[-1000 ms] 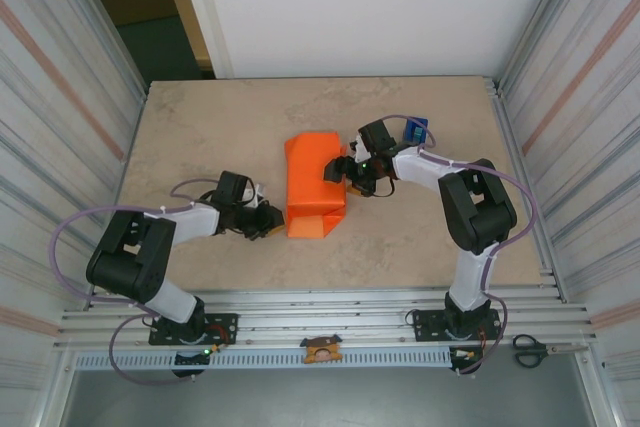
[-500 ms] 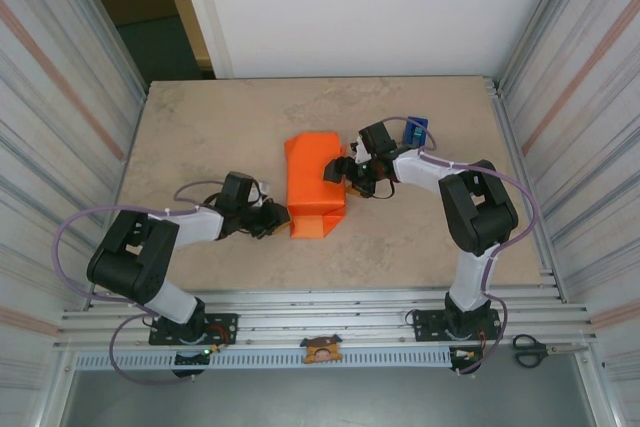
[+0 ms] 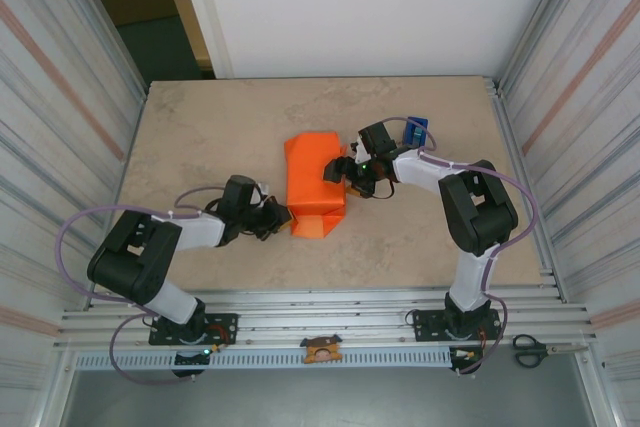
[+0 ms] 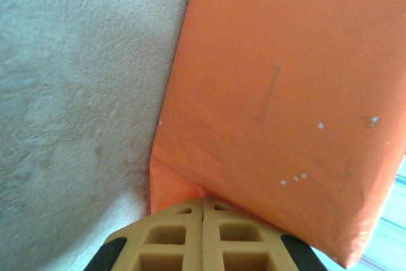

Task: Wrap the gift box in paper
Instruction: Fold the wrapping paper for the gift box.

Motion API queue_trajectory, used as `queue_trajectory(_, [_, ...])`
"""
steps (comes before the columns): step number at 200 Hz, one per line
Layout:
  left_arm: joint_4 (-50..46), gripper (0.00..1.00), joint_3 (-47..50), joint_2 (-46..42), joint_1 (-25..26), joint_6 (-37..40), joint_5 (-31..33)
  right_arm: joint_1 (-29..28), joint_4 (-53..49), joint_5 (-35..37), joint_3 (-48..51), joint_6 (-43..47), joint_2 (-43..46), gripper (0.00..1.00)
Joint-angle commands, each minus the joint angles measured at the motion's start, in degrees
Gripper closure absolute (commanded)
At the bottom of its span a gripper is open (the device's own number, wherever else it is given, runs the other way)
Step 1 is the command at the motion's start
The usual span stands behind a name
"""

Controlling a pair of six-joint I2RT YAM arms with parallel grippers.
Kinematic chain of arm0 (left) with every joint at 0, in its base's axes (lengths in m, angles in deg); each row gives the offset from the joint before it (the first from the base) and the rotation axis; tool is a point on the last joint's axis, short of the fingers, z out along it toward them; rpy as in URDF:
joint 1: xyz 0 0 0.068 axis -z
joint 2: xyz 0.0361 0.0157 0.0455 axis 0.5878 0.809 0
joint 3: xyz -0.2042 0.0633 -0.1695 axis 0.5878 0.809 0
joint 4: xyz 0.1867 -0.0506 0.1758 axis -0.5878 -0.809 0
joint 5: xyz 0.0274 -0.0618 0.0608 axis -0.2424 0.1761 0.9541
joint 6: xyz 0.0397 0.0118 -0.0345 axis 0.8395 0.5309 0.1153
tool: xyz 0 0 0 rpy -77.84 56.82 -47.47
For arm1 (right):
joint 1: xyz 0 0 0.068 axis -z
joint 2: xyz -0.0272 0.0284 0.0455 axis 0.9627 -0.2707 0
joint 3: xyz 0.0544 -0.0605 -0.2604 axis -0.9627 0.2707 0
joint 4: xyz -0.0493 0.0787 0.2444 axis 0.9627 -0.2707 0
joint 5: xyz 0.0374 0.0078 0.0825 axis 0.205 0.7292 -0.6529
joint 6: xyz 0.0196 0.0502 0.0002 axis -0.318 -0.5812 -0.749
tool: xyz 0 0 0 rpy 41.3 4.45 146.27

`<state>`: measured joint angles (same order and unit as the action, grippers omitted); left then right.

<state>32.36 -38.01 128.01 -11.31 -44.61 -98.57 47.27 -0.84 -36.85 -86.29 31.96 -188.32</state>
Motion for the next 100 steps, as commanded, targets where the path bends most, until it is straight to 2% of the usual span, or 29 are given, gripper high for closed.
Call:
queue_trajectory(1, [5.76, 0.95, 0.45, 1.13, 0.79, -3.78, 0.92, -0.48, -2.06, 3.07, 1.76, -0.67, -0.16, 0.19])
queue_trajectory(43, [12.49, 0.95, 1.69, 2.4, 2.65, -9.27, 3.26, -0.49, -1.65, 2.61, 2.1, -0.79, 0.03, 0.19])
queue_trajectory(100, [19.62, 0.95, 1.51, 5.41, 6.65, -14.09, 10.08, -0.57, -1.06, 1.85, 2.4, -1.06, -0.27, 0.19])
